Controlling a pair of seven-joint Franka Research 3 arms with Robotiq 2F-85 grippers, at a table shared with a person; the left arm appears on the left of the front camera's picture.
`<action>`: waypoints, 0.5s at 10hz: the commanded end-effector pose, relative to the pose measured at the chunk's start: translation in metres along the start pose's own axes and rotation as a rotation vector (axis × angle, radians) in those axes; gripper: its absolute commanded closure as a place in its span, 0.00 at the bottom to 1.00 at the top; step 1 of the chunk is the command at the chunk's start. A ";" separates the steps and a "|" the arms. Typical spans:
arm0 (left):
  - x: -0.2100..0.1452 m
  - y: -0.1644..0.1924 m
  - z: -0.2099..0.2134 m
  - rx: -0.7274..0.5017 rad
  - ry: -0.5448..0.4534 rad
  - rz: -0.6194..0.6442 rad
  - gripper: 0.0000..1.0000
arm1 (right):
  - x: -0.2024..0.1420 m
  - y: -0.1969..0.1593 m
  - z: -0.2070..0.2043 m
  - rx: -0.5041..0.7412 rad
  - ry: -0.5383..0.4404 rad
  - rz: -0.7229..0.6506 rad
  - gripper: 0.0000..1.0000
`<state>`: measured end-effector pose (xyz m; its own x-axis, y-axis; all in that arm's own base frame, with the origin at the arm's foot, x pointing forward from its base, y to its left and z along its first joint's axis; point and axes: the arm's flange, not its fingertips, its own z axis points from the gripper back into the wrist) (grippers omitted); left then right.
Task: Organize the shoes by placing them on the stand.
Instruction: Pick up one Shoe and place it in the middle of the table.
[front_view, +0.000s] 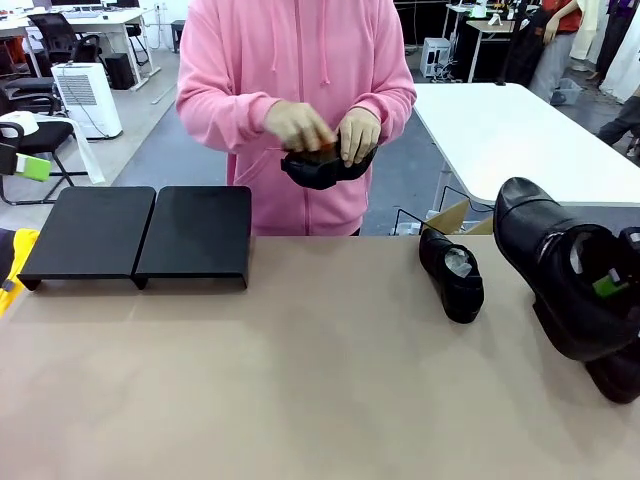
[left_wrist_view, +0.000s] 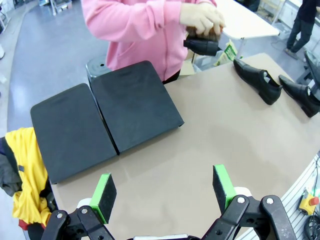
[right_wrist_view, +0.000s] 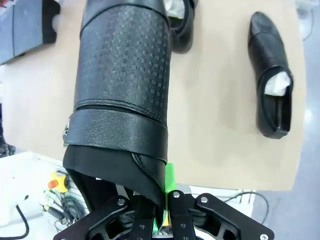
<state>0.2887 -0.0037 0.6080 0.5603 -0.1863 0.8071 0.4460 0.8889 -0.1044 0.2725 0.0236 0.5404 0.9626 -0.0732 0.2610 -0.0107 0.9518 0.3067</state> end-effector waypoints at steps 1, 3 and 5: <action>0.000 0.001 0.002 -0.007 -0.005 -0.007 0.00 | 0.011 -0.018 -0.003 -0.011 -0.018 -0.042 1.00; 0.000 0.001 0.002 -0.007 -0.005 -0.007 0.00 | 0.002 -0.006 -0.002 -0.007 0.003 -0.017 1.00; 0.000 0.001 0.002 -0.007 -0.005 -0.007 0.00 | 0.001 0.033 -0.021 -0.033 -0.004 -0.056 1.00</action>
<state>0.2887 -0.0037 0.6080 0.5603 -0.1864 0.8071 0.4460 0.8889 -0.1044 0.2787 0.0324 0.5314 0.9681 -0.0936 0.2326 0.0255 0.9597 0.2799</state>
